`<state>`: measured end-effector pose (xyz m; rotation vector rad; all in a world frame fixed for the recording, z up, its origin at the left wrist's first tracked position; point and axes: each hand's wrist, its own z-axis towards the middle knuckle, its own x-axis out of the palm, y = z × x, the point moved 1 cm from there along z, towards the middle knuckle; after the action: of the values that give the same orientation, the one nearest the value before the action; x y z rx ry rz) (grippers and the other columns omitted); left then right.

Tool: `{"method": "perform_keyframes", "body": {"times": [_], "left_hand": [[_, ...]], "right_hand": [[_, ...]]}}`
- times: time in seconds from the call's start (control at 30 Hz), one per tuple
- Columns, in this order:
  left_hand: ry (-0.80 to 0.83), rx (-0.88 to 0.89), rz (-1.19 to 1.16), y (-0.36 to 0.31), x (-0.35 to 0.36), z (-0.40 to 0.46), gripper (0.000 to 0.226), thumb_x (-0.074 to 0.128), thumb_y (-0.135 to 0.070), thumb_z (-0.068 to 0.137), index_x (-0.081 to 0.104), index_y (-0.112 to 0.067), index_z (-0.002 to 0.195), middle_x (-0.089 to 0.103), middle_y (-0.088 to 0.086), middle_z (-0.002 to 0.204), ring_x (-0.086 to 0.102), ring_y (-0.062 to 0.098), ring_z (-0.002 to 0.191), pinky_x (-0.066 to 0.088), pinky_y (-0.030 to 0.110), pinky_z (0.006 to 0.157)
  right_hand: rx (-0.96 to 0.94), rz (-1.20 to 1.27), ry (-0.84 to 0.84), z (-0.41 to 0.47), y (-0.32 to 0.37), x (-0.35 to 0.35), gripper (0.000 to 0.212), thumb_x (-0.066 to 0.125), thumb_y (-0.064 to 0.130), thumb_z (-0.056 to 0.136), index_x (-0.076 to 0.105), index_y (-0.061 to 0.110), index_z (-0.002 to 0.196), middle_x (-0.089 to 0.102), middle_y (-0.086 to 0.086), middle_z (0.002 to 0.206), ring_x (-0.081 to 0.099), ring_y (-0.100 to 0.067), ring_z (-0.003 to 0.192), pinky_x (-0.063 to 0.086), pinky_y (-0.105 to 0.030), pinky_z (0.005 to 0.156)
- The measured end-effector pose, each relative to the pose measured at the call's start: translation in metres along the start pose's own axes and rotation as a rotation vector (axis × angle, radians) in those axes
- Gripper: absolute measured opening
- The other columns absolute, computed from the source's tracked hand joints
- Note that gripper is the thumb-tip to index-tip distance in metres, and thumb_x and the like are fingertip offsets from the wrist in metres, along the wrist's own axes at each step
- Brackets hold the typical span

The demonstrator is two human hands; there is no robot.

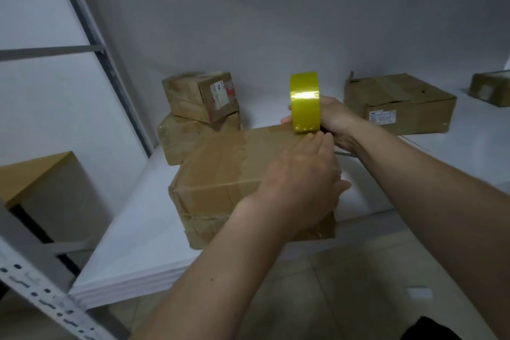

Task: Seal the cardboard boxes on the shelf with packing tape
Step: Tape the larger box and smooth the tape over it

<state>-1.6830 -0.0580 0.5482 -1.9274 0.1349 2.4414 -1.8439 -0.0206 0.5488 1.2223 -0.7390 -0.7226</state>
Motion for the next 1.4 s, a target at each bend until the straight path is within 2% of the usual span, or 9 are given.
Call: {"method": "perform_keyframes", "body": {"times": [0.13, 0.23, 0.37, 0.47, 0.63, 0.77, 0.93, 1.2, 1.4], "left_hand": [[0.01, 0.021, 0.052, 0.001, -0.001, 0.008, 0.069, 0.037, -0.043, 0.104, 0.009, -0.008, 0.157, 0.01, 0.007, 0.165, 0.008, 0.019, 0.152, 0.012, 0.031, 0.119], [-0.005, 0.015, 0.025, 0.002, 0.005, 0.01, 0.068, 0.038, -0.043, 0.104, 0.01, -0.01, 0.157, 0.01, 0.006, 0.165, 0.008, 0.018, 0.152, 0.013, 0.031, 0.119], [-0.04, 0.025, 0.004, 0.003, 0.006, 0.009, 0.066, 0.038, -0.044, 0.104, 0.013, -0.016, 0.157, 0.012, 0.003, 0.165, 0.01, 0.017, 0.152, 0.016, 0.032, 0.119], [-0.183, 0.033, -0.049, 0.004, 0.016, 0.003, 0.062, 0.051, -0.043, 0.1, 0.03, -0.023, 0.154, 0.029, -0.002, 0.161, 0.026, 0.014, 0.147, 0.029, 0.031, 0.113], [-0.594, 0.052, -0.086, 0.003, 0.041, -0.008, 0.044, 0.09, -0.027, 0.065, 0.076, -0.01, 0.103, 0.075, 0.005, 0.104, 0.072, 0.023, 0.095, 0.06, 0.035, 0.072], [-0.653, 0.063, -0.05, -0.001, 0.044, -0.01, 0.039, 0.065, -0.032, 0.087, 0.072, -0.005, 0.113, 0.073, 0.01, 0.109, 0.069, 0.027, 0.096, 0.054, 0.035, 0.079], [-0.646, 0.07, -0.151, 0.002, 0.038, -0.014, 0.038, 0.047, -0.03, 0.096, 0.071, -0.011, 0.118, 0.059, 0.01, 0.092, 0.055, 0.028, 0.082, 0.05, 0.038, 0.062], [-0.41, -0.102, -0.571, 0.02, -0.001, -0.01, 0.016, 0.08, -0.034, 0.08, 0.077, -0.024, 0.092, 0.067, -0.007, 0.086, 0.062, 0.013, 0.083, 0.052, 0.032, 0.079], [-0.087, -0.412, -0.682, 0.065, -0.029, 0.027, 0.081, 0.08, -0.045, 0.076, 0.043, -0.024, 0.144, 0.053, 0.004, 0.135, 0.053, 0.021, 0.124, 0.041, 0.037, 0.109]], "right_hand": [[0.006, -0.11, -0.001, -0.004, -0.005, -0.001, 0.013, 0.051, 0.015, 0.097, 0.06, 0.015, 0.087, 0.064, 0.0, 0.071, 0.06, -0.01, 0.06, 0.046, -0.022, 0.059], [-0.056, -0.623, -0.112, -0.014, -0.022, -0.025, 0.029, 0.039, 0.032, 0.102, 0.059, 0.011, 0.108, 0.06, -0.004, 0.101, 0.056, -0.02, 0.092, 0.042, -0.033, 0.078], [0.031, -1.2, -0.339, -0.045, -0.048, -0.076, 0.035, 0.032, 0.031, 0.101, 0.056, 0.005, 0.1, 0.057, -0.019, 0.104, 0.052, -0.034, 0.095, 0.034, -0.035, 0.071], [0.243, -1.513, -0.255, -0.064, -0.064, -0.101, 0.03, 0.039, 0.026, 0.1, 0.056, 0.005, 0.112, 0.059, -0.015, 0.11, 0.054, -0.031, 0.095, 0.039, -0.034, 0.073], [0.244, -1.529, -0.213, -0.076, -0.069, -0.106, 0.027, 0.041, 0.014, 0.098, 0.057, 0.001, 0.116, 0.059, -0.014, 0.108, 0.054, -0.029, 0.092, 0.044, -0.033, 0.073], [0.146, -1.628, -0.331, -0.079, -0.067, -0.108, 0.034, 0.044, 0.025, 0.099, 0.051, 0.002, 0.124, 0.044, -0.018, 0.13, 0.039, -0.033, 0.121, 0.038, -0.038, 0.091], [0.307, -1.488, -0.303, -0.072, -0.066, -0.114, 0.032, 0.05, 0.034, 0.097, 0.057, 0.008, 0.114, 0.057, -0.014, 0.114, 0.048, -0.031, 0.108, 0.039, -0.036, 0.078], [0.416, -1.459, -0.196, -0.078, -0.043, -0.104, 0.03, 0.072, 0.025, 0.083, 0.049, 0.006, 0.088, 0.053, -0.006, 0.081, 0.058, -0.026, 0.087, 0.042, -0.031, 0.066], [0.472, -1.51, -0.175, -0.087, -0.027, -0.103, 0.027, 0.072, 0.03, 0.079, 0.053, 0.012, 0.079, 0.056, -0.002, 0.075, 0.055, -0.019, 0.067, 0.041, -0.025, 0.057]]}}
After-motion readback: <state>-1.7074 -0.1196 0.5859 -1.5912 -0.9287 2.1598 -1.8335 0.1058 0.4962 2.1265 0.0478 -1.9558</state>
